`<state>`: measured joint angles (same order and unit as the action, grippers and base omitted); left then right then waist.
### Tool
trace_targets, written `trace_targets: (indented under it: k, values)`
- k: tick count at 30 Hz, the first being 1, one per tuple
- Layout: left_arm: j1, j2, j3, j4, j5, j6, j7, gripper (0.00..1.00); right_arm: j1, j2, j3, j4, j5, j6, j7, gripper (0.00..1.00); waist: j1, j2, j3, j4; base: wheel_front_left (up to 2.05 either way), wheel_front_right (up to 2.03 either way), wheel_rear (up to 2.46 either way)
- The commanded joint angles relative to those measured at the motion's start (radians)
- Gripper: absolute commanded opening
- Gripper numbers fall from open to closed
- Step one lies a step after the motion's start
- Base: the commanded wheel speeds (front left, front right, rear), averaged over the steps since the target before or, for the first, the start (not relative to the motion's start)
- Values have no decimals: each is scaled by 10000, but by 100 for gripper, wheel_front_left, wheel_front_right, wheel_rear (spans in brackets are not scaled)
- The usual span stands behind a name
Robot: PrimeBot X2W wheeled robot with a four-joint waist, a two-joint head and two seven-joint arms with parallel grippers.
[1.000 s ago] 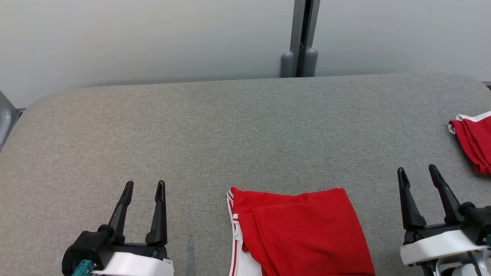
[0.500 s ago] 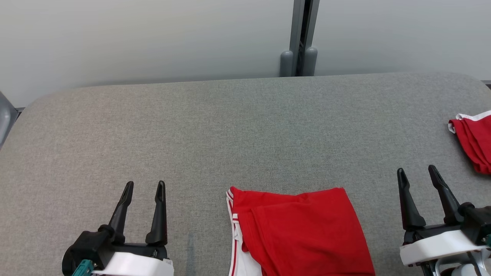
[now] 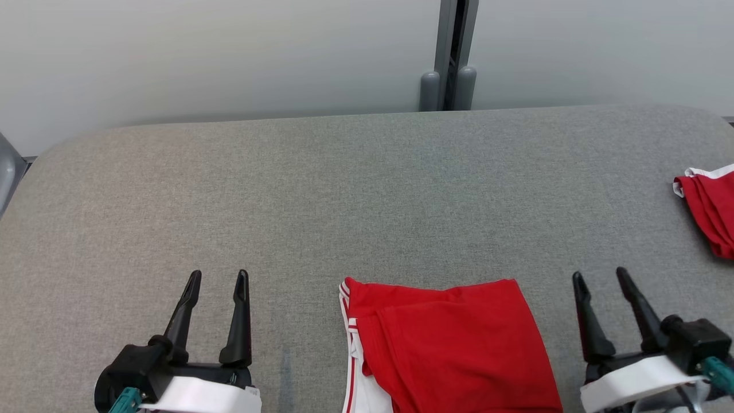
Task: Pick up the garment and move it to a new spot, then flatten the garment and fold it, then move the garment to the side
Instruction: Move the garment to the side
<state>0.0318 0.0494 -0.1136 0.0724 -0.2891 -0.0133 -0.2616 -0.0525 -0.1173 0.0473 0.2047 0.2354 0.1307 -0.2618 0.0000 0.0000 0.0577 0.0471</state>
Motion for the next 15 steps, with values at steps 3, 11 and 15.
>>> trace_targets:
  k: [3, 11, 15]
  values:
    - [-169, 34, -17, 1, -22, 3, -35, 100, 168, -153, 600, 720, 475, -1, 1, 100, 0, 0, 40, 26, 0, 0, 0]
    - [-223, 35, -47, 30, 4, 1, -35, 100, -297, -264, 1976, 2658, 1872, -1, 891, 100, 0, 0, 155, 134, 0, 0, 0]
    - [-278, 35, -81, 61, 60, -52, -35, 100, -736, -179, 2278, 3367, 2230, -1, 1027, 100, 0, 0, 230, 203, 0, 0, 0]
